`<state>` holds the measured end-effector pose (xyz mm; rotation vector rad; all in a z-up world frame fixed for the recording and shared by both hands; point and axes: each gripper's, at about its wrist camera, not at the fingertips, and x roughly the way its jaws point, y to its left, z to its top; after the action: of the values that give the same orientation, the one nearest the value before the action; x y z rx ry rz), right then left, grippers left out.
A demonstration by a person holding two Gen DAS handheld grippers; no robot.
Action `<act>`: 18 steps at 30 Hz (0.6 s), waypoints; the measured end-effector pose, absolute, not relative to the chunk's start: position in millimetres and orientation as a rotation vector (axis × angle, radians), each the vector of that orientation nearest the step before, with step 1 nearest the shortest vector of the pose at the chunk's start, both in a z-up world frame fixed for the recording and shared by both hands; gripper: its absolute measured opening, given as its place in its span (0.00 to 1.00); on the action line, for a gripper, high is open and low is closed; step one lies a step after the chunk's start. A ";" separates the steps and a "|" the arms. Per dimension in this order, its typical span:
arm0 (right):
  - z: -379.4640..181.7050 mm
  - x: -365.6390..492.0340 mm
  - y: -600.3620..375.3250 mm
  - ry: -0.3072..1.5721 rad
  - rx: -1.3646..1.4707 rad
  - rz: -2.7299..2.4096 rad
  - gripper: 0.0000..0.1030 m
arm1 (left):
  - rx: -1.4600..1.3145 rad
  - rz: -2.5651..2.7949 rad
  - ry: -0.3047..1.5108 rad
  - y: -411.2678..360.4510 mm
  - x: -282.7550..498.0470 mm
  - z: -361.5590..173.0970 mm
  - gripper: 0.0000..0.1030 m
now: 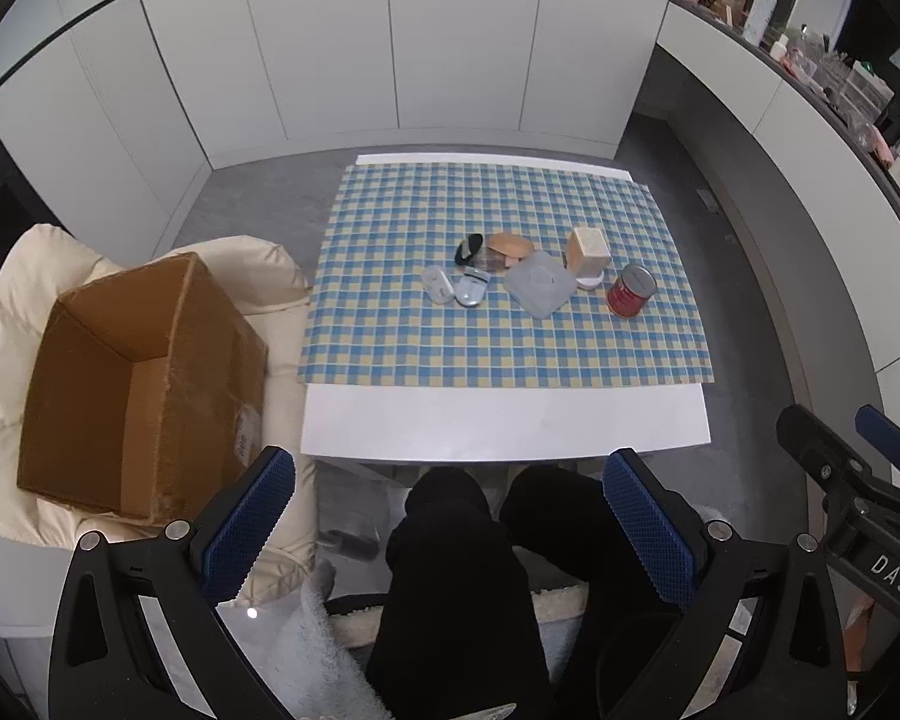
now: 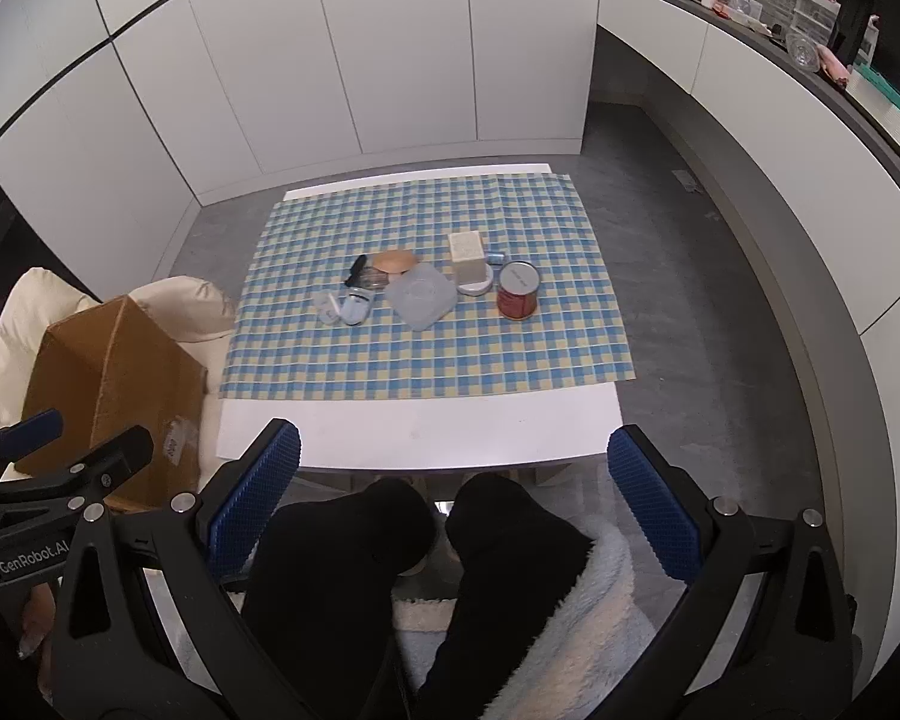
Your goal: Organize objects
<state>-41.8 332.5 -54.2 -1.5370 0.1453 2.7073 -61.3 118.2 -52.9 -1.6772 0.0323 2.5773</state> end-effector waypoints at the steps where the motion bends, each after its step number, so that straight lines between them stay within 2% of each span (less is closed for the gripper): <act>1: -57.4 -44.2 338.0 0.143 -1.534 2.698 1.00 | -1.683 2.570 0.040 122.4 -64.7 -57.4 1.00; 18: -101.6 -91.6 383.6 0.161 -1.527 2.628 1.00 | -1.673 2.589 0.104 155.4 -113.2 -101.1 1.00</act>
<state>-91.6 383.6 -101.6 -1.5266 0.1613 2.6279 -113.2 155.4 -101.1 -1.6729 0.1045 2.5890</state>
